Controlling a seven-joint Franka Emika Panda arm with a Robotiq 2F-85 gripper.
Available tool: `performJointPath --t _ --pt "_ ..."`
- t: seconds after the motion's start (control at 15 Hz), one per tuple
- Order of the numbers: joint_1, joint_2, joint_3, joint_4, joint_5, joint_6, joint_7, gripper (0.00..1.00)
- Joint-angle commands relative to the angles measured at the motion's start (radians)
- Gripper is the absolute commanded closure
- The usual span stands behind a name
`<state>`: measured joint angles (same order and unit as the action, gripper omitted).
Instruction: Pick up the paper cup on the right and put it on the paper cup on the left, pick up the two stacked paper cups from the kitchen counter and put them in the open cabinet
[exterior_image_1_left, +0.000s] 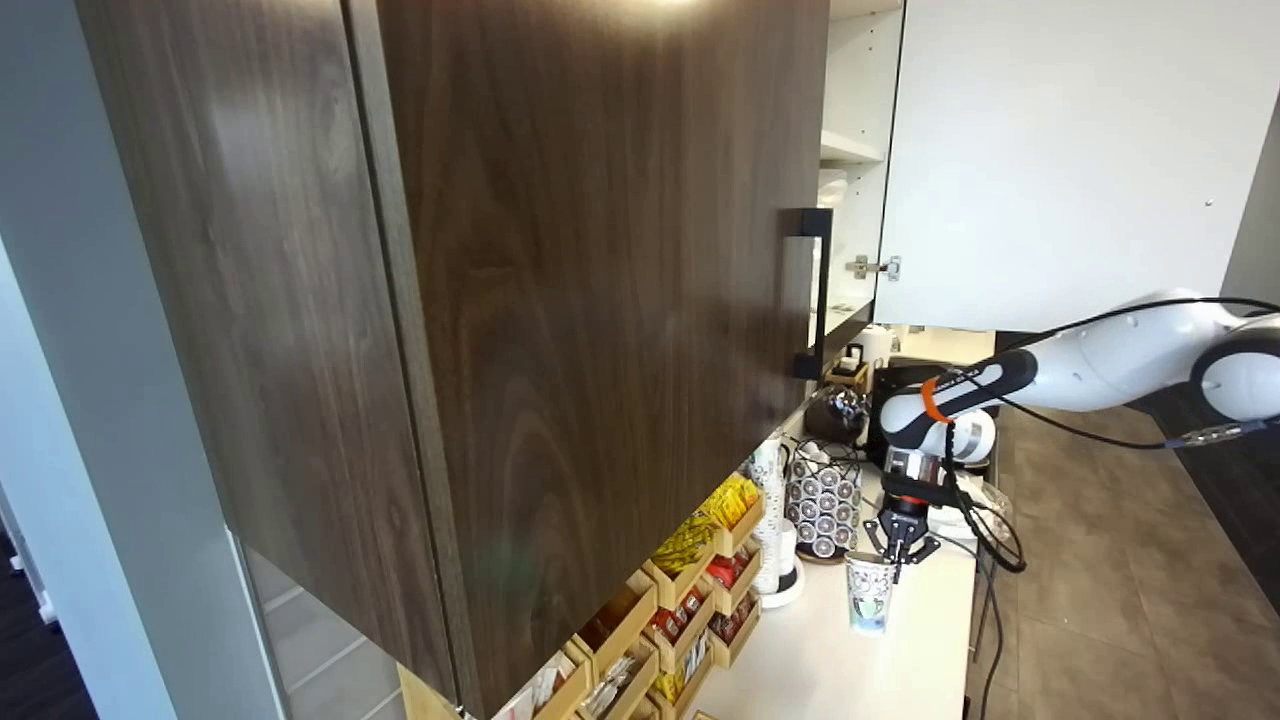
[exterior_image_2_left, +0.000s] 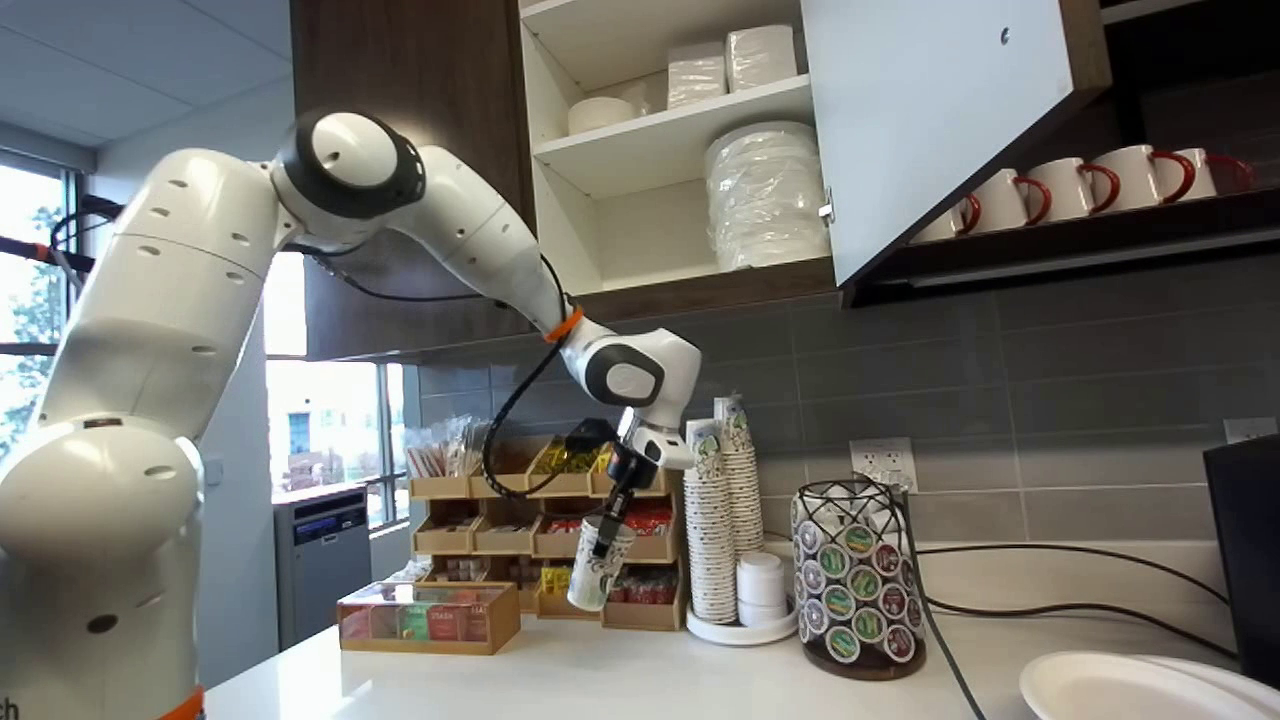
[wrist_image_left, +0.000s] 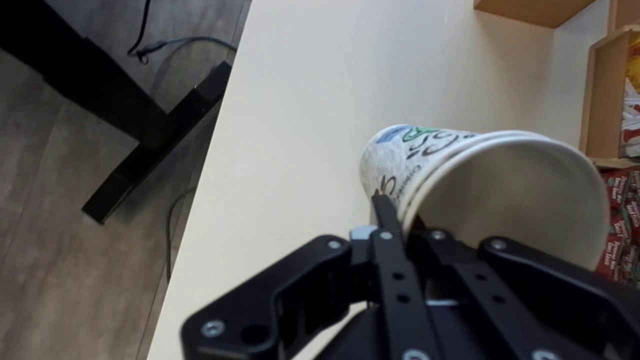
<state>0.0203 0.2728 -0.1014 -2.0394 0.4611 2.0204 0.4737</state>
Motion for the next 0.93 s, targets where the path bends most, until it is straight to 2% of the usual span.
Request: performJointPath --t 0.0,0.07,0.33,0.4,0.6,0.87 --pt "0.005 -0.178 0.017 -0.158 -0.095 0.127 -0.026 0.99" --pt "-0.015 -0.084 0.023 -0.057 -0.066 0.056 -0.002 0.95" --pt "-0.015 -0.165 0.032 -0.124 -0.082 0.095 -0.012 0.95" --pt "-0.011 -0.180 0.034 -0.125 -0.103 0.085 -0.022 0.99" --pt "-0.012 -0.275 0.034 -0.144 -0.181 0.082 -0.055 0.99" --pt "-0.028 -0.404 0.038 -0.146 -0.228 0.060 -0.098 0.99"
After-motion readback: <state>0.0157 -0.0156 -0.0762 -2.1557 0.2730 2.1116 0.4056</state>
